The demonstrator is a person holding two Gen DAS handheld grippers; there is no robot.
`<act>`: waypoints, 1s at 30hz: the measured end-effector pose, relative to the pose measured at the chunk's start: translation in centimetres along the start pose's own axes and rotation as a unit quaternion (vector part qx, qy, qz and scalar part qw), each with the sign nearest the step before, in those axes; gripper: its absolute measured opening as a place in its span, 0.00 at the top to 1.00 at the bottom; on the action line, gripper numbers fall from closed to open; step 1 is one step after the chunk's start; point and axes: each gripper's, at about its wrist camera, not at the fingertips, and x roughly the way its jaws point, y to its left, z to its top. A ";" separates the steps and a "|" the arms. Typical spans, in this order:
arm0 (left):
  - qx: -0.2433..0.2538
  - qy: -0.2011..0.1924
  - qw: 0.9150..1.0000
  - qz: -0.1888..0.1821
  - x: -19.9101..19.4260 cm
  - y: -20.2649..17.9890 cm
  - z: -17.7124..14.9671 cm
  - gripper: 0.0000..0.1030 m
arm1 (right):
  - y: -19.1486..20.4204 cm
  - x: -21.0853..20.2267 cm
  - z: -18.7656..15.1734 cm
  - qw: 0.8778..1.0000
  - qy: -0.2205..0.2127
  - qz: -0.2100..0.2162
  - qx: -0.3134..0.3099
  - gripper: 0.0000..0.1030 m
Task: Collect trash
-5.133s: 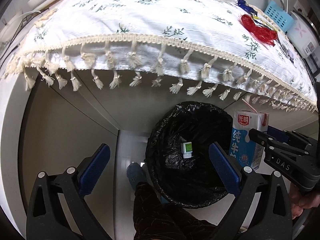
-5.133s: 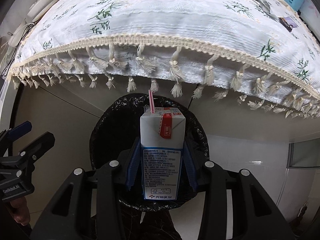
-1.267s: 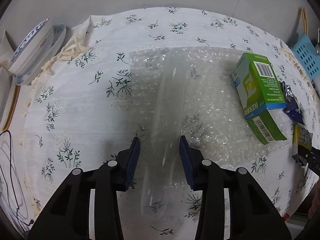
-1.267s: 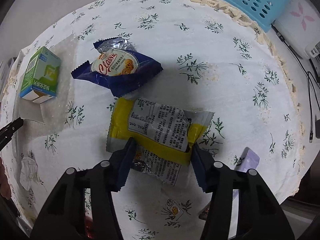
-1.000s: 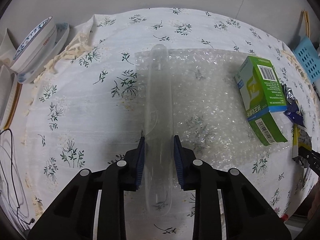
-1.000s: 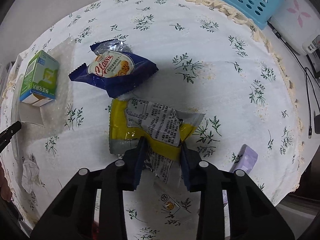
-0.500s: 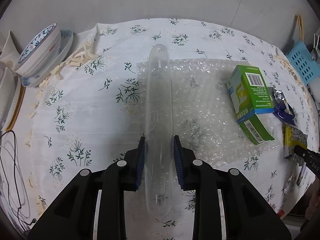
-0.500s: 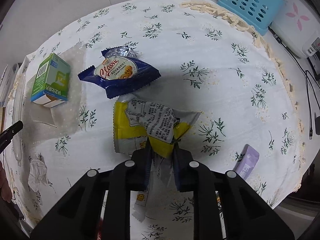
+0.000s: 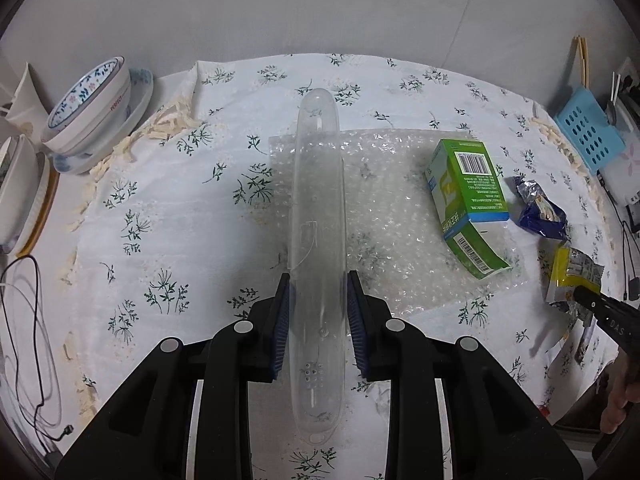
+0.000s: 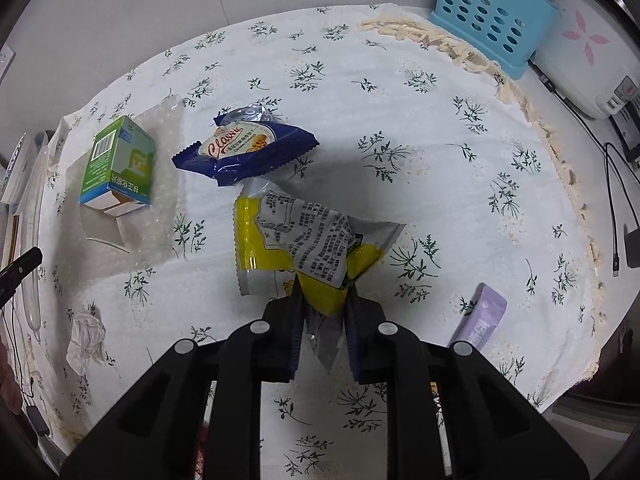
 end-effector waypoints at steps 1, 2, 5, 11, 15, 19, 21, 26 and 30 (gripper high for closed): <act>0.000 0.000 1.000 0.000 -0.1 -0.1 -0.1 0.75 | 0.0 -0.1 0.0 1.000 0.000 0.001 0.000 0.84; -0.001 -0.001 1.000 -0.001 -0.3 -0.1 -0.2 0.75 | 0.0 -0.2 0.0 1.000 -0.001 0.001 0.000 0.84; -0.001 -0.002 1.000 0.000 -0.7 -0.2 -0.5 0.75 | -0.1 -0.6 -0.3 1.000 -0.004 0.003 -0.002 0.84; -0.002 -0.005 1.000 0.002 -1.6 -0.6 -1.3 0.75 | -0.3 -1.7 -0.8 1.000 -0.017 0.006 -0.010 0.84; -0.003 -0.009 1.000 0.002 -2.4 -0.9 -1.7 0.75 | -0.3 -2.5 -1.1 1.000 -0.024 0.009 -0.015 0.84; -0.006 -0.014 1.000 0.003 -3.3 -1.2 -2.2 0.75 | -0.2 -3.2 -1.5 0.999 -0.031 0.011 -0.020 0.84; -0.007 -0.016 1.000 0.004 -3.8 -1.3 -2.4 0.75 | -0.2 -3.7 -1.7 0.999 -0.034 0.013 -0.022 0.84; -0.008 -0.024 1.000 0.003 -5.1 -1.8 -3.1 0.75 | -0.1 -5.1 -2.3 0.998 -0.043 0.021 -0.028 0.84; -0.009 -0.029 1.000 0.002 -6.3 -2.0 -3.8 0.75 | 0.0 -6.5 -2.8 0.998 -0.052 0.029 -0.034 0.84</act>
